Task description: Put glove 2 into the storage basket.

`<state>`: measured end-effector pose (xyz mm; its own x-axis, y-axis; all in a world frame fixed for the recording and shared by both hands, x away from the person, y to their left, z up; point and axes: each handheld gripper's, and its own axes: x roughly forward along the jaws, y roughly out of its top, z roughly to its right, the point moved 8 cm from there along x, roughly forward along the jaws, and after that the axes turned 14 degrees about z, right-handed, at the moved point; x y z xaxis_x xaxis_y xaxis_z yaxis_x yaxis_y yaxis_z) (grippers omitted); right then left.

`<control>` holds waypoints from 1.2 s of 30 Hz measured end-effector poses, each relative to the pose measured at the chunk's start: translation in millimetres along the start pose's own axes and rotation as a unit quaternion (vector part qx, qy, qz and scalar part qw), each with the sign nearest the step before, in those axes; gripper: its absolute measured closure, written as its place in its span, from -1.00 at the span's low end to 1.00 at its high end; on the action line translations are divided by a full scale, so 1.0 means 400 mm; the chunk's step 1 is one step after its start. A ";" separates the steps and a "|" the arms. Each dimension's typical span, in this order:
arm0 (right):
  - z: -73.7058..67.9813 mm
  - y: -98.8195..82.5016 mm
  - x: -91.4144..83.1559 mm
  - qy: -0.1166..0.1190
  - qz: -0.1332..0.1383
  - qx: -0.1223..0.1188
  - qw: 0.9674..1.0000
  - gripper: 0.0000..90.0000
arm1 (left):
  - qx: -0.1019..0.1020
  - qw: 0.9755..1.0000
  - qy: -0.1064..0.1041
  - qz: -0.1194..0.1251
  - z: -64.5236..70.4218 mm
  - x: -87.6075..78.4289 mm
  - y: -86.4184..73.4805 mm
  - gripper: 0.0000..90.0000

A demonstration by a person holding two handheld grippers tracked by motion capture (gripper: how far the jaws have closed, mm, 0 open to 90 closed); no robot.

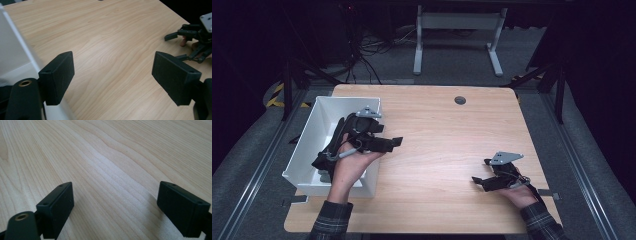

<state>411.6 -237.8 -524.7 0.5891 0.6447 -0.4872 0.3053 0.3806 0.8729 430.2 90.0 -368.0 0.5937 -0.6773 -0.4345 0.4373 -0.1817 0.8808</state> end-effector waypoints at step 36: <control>-0.001 -0.001 -0.002 0.000 0.000 0.000 1.000 -0.68 | 0.050 0.997 -0.054 -0.033 0.182 0.170 -0.143 -0.65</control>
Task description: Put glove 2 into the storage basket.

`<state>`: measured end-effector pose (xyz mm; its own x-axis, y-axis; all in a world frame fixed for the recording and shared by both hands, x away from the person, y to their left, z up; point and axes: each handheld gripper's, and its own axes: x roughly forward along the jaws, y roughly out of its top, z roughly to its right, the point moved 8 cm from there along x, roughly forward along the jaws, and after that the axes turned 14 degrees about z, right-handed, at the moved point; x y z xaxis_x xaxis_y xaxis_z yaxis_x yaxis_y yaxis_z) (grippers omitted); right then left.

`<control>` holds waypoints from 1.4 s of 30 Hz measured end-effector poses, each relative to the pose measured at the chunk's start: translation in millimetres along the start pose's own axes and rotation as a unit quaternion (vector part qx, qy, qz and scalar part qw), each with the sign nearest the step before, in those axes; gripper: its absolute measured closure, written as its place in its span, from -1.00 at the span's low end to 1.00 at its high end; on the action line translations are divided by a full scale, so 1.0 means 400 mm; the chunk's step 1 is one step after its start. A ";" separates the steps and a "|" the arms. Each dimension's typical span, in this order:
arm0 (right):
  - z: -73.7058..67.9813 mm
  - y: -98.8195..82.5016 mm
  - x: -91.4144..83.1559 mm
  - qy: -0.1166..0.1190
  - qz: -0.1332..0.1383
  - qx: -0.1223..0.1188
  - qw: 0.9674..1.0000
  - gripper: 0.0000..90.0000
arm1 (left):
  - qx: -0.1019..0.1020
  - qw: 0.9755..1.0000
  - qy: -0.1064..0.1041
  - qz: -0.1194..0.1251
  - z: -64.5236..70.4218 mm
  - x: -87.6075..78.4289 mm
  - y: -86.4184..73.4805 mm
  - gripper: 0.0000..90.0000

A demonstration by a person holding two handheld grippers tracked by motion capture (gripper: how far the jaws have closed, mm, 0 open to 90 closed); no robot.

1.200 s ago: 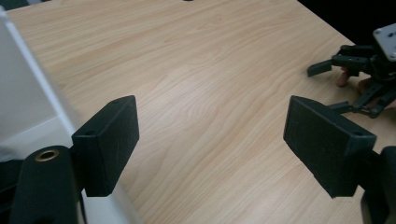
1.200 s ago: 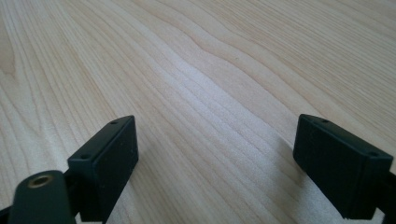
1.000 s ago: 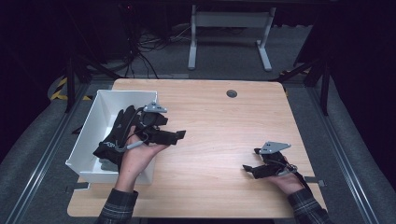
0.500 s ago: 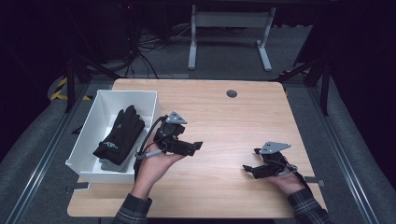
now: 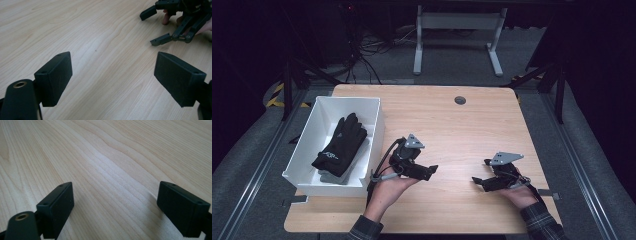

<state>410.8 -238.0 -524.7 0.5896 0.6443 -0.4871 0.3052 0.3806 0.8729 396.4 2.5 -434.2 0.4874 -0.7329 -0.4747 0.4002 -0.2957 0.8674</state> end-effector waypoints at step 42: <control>-0.003 -0.001 -0.002 0.005 0.000 -0.003 1.000 -0.68 | 0.078 0.996 -0.004 -0.040 0.017 0.145 -0.214 -0.99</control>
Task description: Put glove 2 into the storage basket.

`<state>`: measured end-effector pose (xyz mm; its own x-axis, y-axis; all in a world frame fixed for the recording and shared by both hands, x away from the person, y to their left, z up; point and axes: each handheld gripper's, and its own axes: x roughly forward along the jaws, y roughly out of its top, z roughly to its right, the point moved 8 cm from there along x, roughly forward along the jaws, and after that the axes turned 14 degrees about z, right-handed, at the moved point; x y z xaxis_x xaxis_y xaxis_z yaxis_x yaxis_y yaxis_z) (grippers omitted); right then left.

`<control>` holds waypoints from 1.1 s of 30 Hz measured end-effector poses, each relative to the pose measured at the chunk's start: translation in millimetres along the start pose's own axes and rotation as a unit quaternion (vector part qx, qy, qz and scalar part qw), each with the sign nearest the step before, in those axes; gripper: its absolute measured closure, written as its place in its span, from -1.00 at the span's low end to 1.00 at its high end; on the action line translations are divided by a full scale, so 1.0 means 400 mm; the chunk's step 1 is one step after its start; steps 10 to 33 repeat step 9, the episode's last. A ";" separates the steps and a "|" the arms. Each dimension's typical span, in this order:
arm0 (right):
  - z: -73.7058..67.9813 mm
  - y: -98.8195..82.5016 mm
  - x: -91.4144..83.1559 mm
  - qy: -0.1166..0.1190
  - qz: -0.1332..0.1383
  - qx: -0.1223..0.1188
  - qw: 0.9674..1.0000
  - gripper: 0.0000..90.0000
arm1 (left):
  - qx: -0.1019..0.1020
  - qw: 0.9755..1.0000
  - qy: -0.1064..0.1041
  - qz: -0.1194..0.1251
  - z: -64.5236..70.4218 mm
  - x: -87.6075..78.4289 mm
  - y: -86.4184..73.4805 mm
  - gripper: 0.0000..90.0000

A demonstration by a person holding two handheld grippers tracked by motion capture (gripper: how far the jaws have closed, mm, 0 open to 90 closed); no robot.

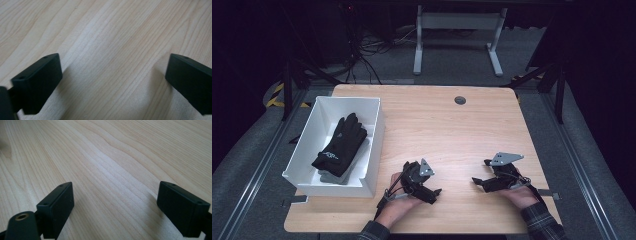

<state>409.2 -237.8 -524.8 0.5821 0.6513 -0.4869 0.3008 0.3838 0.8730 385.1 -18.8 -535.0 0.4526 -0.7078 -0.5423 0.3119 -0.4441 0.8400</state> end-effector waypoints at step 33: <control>0.000 0.000 0.000 0.000 0.000 0.000 1.000 -0.68 | 0.001 1.000 -0.003 0.000 0.000 0.001 0.000 -1.00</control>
